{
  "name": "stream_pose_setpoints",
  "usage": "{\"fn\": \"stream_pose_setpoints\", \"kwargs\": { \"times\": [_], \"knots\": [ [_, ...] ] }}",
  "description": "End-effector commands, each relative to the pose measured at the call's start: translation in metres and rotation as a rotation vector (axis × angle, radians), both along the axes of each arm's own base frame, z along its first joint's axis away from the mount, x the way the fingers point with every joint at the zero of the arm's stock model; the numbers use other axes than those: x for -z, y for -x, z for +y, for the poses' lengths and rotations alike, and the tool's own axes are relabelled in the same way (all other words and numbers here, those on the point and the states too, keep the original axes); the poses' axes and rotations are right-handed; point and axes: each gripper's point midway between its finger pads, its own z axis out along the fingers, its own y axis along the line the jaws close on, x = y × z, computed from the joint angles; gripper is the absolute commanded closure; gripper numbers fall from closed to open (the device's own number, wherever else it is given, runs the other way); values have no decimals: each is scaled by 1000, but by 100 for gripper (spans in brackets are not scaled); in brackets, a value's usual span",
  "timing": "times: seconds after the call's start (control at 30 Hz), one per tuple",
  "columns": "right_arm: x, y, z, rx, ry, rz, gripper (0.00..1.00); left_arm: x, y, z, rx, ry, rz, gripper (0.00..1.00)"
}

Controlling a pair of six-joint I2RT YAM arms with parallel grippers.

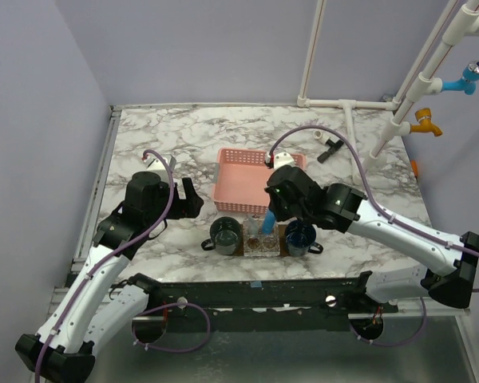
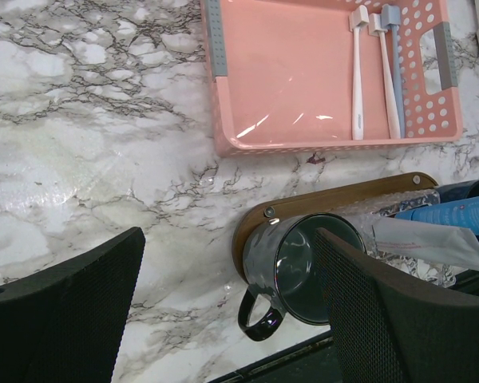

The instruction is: Prepare toiletry sets of a toothbrush and toothpaste on the tray

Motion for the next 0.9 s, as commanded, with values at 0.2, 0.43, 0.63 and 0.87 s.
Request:
{"fn": "stream_pose_setpoints", "kwargs": {
  "times": [0.2, 0.43, 0.63, 0.87],
  "knots": [
    [17, 0, 5, 10, -16, -29, 100, -4, -1, -2, 20, 12, -25, 14],
    [32, 0, 4, 19, -22, -37, 100, -3, -2, -2, 17, 7, -24, 14],
    [34, -2, 3, 37, -21, -75, 100, -3, -2, -2, 18, 5, -22, 14],
    [38, -4, 1, 55, -9, -107, 100, -3, -2, -1, 18, 2, -24, 15]
  ]
}}
